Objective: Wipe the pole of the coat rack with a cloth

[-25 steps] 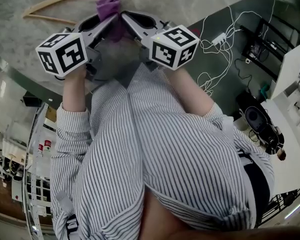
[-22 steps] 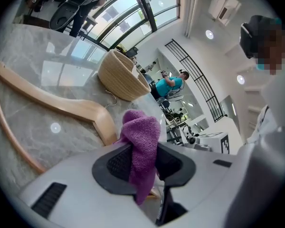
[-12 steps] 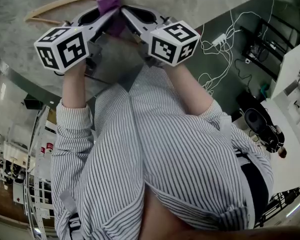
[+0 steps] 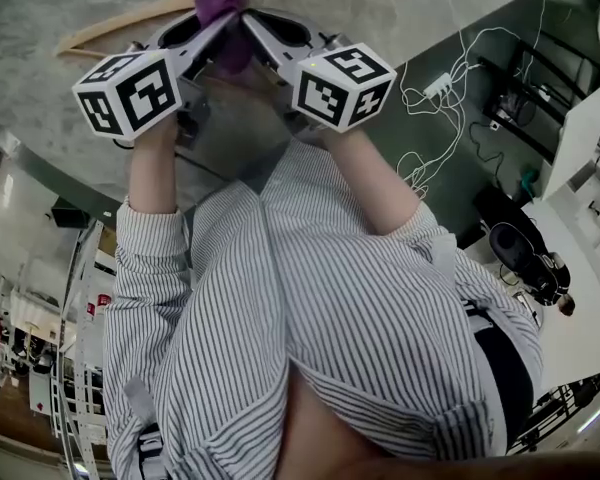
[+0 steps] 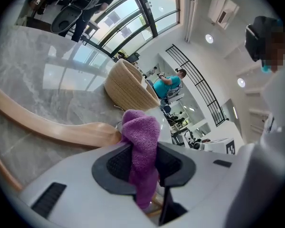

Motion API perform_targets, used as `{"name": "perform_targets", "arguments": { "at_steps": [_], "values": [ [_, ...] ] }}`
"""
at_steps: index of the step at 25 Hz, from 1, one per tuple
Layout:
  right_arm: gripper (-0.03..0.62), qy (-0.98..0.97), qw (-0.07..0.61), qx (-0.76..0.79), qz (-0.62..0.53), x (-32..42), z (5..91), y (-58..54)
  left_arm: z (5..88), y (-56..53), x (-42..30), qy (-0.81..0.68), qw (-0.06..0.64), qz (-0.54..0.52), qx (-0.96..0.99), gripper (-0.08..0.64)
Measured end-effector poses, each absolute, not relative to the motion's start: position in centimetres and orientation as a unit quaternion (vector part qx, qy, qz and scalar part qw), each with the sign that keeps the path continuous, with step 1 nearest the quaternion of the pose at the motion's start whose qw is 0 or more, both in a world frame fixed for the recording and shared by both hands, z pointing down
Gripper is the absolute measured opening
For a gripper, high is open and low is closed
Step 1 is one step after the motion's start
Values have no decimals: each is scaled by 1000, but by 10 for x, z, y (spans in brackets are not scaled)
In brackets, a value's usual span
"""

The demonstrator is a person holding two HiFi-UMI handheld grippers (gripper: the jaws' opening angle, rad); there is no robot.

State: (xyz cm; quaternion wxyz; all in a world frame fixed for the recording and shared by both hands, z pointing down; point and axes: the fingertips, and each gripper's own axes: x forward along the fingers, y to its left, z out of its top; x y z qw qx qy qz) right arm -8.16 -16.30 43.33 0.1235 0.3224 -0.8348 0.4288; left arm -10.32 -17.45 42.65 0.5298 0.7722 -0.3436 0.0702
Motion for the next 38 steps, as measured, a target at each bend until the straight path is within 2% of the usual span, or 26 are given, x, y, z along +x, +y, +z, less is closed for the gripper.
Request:
{"name": "perform_targets", "arguments": {
  "at_steps": [7,15,38],
  "values": [
    [15,-832,120,328,432,-78,438,-173,431,-186,-101,-364,529,62,764,126],
    [16,-832,121,326,432,-108,435,-178,429,-192,-137,-379,541,31,750,127],
    [16,-835,124,321,430,-112,438,-179,431,-194,-143,-381,551,-16,742,127]
  ]
}}
